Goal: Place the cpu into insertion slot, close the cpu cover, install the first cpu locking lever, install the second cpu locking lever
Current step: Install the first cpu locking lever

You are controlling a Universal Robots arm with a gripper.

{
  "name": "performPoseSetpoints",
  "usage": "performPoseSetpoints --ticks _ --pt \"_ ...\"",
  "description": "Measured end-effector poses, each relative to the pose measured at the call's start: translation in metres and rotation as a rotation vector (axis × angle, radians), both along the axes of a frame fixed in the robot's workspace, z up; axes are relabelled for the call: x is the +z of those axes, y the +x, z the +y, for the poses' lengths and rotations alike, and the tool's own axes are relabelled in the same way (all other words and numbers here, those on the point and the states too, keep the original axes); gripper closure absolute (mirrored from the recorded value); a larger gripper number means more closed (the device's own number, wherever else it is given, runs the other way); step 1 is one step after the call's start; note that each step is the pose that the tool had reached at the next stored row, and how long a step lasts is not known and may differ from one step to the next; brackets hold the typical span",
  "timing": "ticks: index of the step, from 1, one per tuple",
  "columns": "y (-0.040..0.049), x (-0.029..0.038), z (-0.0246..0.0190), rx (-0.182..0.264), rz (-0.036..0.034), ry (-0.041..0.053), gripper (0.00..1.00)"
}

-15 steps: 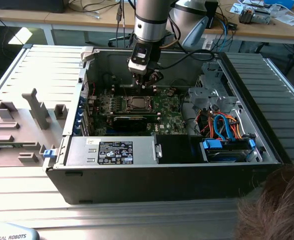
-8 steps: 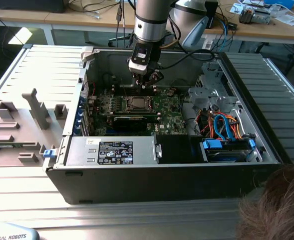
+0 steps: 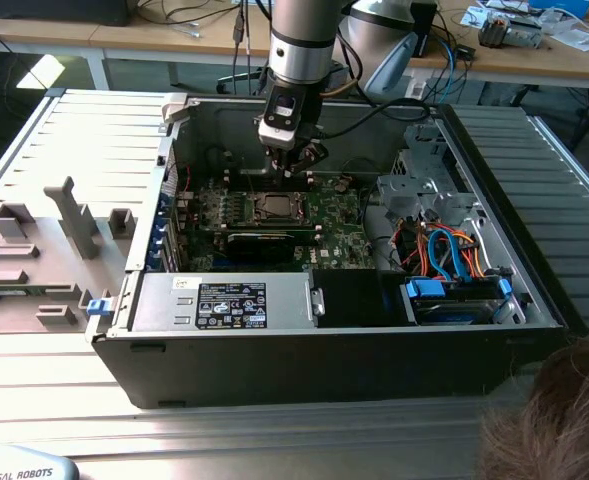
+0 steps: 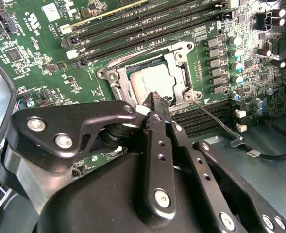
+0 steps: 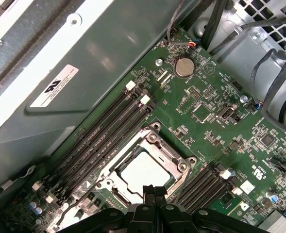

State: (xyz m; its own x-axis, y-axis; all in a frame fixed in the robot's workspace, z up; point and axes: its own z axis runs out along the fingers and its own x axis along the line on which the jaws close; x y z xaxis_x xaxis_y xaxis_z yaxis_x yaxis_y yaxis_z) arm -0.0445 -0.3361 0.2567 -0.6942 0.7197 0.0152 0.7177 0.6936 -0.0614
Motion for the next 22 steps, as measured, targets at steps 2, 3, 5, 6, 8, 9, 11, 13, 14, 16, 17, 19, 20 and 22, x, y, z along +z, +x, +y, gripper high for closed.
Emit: performPoseSetpoints --ticks 2,3,5,6,8,9,11,13,14,16,17,19,20,22 --pt "0.0 0.0 -0.0001 0.002 0.0 0.0 0.89" --pt "0.0 0.0 -0.0001 0.003 0.0 0.0001 0.89" --pt "0.0 0.0 -0.0001 0.006 0.0 0.0 0.89" --pt "0.0 0.0 -0.0001 0.007 0.0 0.0 0.89" --pt "0.0 0.0 -0.0001 0.009 0.0 0.0 0.89" --pt "0.0 0.0 -0.0001 0.011 0.0 0.0 0.89" --pt "0.0 0.0 -0.0001 0.013 0.0 0.0 0.89" --pt "0.0 0.0 -0.0001 0.015 0.0 0.0 0.89" --pt "0.0 0.0 -0.0001 0.016 0.0 0.0 0.89" --pt "0.0 0.0 -0.0001 0.018 0.0 0.0 0.89" --pt "0.0 0.0 -0.0001 0.019 0.0 0.0 0.89" --pt "0.0 0.0 -0.0001 0.021 0.0 0.0 0.89" --pt "0.0 0.0 -0.0001 0.023 0.0 0.0 0.89" --pt "0.0 0.0 -0.0001 0.026 0.0 0.0 0.89"
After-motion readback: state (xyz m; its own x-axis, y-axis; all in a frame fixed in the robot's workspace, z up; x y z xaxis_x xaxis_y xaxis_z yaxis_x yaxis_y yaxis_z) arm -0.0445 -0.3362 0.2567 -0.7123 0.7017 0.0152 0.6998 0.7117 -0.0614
